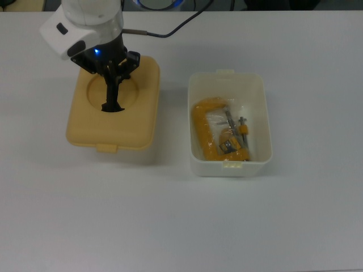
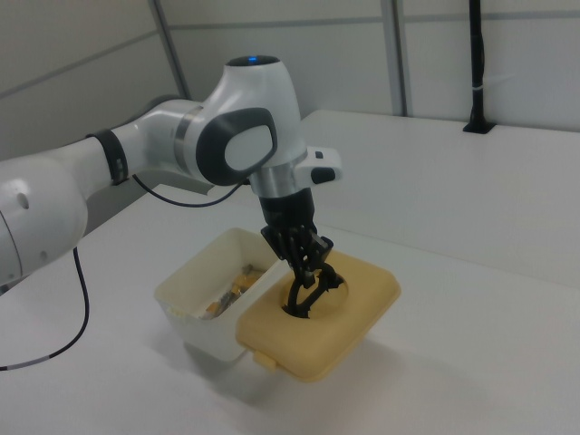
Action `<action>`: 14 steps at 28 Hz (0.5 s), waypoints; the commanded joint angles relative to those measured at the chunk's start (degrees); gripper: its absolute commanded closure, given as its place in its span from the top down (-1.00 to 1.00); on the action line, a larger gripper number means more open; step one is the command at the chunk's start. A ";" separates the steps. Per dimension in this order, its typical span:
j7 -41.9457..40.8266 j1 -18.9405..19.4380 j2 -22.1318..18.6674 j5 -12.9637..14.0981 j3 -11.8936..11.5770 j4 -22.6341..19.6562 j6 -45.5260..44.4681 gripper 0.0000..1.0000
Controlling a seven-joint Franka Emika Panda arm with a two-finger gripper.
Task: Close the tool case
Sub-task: 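Lift the tan lid up off the table by its handle, then carry the lid over the white box and lower it onto the rim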
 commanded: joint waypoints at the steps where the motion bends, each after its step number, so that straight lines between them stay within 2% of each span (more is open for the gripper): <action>1: 0.36 0.37 -1.54 0.97 0.37 1.05 -3.01 -1.00; 4: 1.76 0.46 -1.98 1.06 0.90 1.05 -3.36 -1.00; 5: 2.55 0.54 -2.06 0.79 2.38 1.14 -3.97 -1.00; 7: 3.35 0.54 -2.41 0.71 3.70 1.58 -4.41 -1.00; 14: 7.65 0.81 -2.51 0.35 7.04 1.75 -4.33 -1.00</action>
